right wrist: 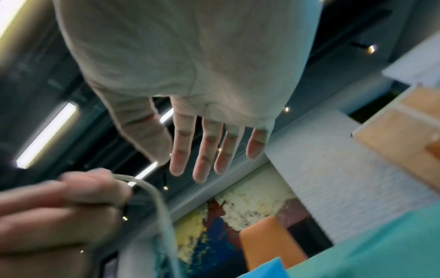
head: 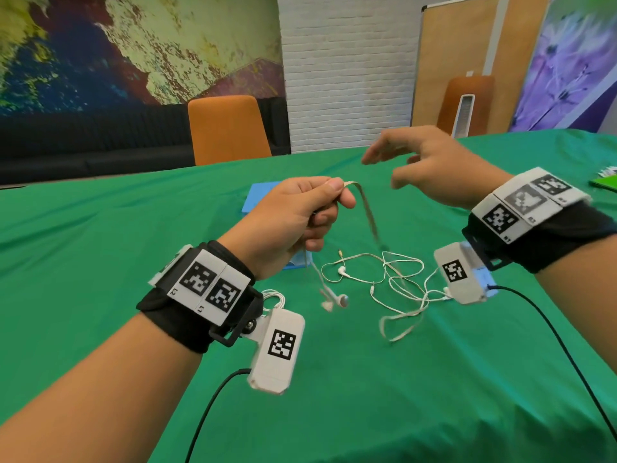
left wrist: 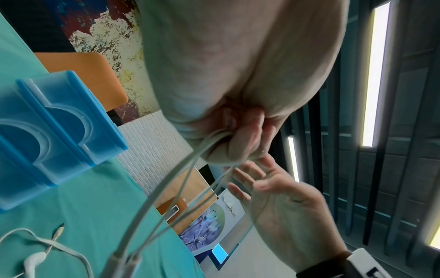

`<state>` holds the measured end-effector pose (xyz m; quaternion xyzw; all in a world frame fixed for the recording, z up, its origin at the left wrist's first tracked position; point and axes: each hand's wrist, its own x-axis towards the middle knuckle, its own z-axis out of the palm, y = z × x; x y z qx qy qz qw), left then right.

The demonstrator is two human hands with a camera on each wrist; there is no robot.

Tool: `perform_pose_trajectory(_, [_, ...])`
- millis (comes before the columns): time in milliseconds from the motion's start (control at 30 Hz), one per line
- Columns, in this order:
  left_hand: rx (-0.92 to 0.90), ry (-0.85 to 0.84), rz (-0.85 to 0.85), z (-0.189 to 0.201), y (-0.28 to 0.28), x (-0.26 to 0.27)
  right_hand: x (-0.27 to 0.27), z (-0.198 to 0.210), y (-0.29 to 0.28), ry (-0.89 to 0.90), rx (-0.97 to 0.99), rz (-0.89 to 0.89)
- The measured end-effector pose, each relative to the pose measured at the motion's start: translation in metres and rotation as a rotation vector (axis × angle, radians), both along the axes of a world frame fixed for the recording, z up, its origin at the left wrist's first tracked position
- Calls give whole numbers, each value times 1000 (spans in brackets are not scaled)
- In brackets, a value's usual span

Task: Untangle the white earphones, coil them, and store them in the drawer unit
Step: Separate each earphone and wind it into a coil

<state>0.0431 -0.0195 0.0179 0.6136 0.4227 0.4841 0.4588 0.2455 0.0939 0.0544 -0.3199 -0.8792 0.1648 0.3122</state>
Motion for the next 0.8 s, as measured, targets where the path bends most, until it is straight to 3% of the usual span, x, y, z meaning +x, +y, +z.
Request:
perform_pose_trajectory(100, [5,-10,6,0,3,1,-21,-2,-22,14,-238,299])
perform_pose_trajectory(167, [-2,-31,12,0,3,1,-36,-10,-28,-20,-258,364])
perform_pose_trajectory(267, [-8,-37,40,0,1,-4,-44,-19,-23,34,-180,289])
perform_pose_trajectory(433, [-54,-48,53,-4,-6,-19,-30,-23,-5,247,-359,187])
perform_pose_trajectory(633, [-112,-32,1,-6,-12,-18,-27,-43,4,179,-502,107])
perform_pose_trajectory(800, [2,-206,4,-4,-10,-16,-31,-66,-4,-12,-622,148])
